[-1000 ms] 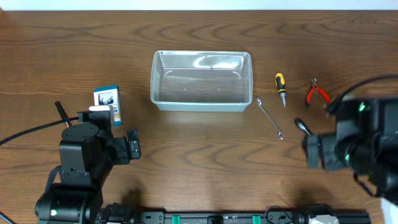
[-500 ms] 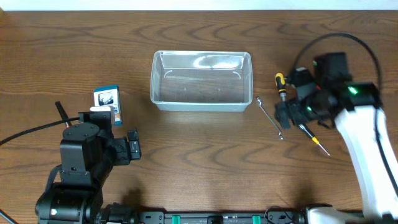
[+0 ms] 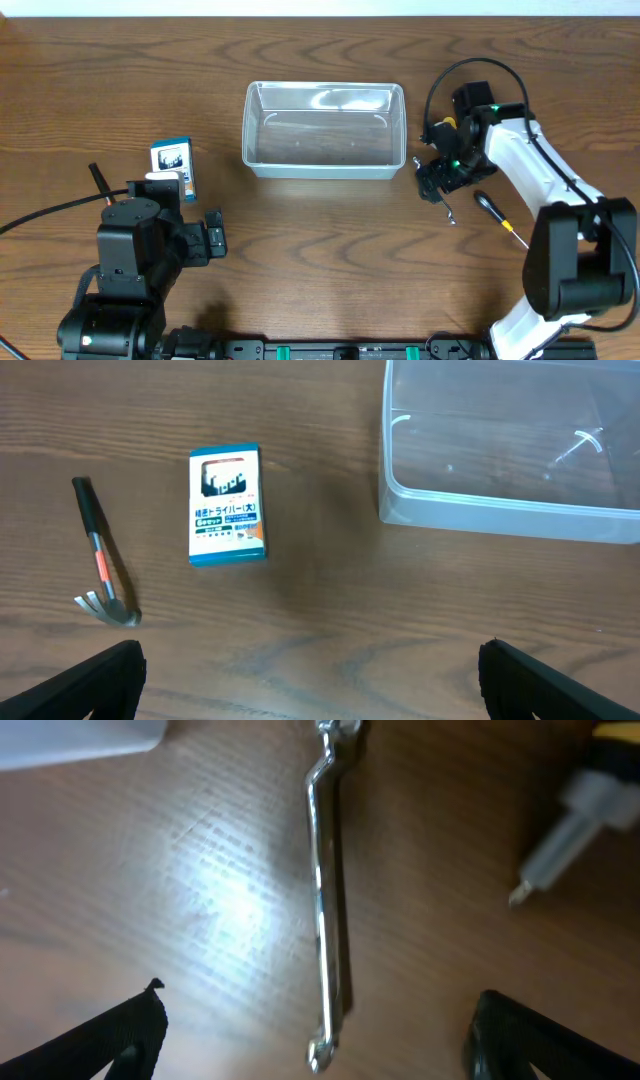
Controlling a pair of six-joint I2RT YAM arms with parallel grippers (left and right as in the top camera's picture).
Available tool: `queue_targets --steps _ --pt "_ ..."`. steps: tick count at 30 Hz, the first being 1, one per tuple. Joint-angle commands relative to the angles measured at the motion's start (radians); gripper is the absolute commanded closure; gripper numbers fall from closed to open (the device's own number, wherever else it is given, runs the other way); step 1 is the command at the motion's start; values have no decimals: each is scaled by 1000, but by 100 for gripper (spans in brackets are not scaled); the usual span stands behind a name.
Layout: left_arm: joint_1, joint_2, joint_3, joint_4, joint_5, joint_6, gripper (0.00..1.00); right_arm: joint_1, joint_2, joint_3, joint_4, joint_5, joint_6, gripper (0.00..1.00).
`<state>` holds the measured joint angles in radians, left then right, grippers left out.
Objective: Pack container
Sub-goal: 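Lower the right gripper onto the silver wrench and grasp it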
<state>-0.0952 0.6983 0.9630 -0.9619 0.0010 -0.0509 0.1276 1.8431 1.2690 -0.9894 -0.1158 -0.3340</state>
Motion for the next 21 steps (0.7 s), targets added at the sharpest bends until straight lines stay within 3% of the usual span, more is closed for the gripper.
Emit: queue_targets --steps 1,16,21 --pt "4 0 -3 -2 10 9 2 6 31 -6 27 7 -23 1" --pt "5 0 -3 -5 11 9 2 6 73 -92 171 3 -88 2" --pt "4 0 -3 -17 10 9 2 6 73 -117 194 3 -90 11"
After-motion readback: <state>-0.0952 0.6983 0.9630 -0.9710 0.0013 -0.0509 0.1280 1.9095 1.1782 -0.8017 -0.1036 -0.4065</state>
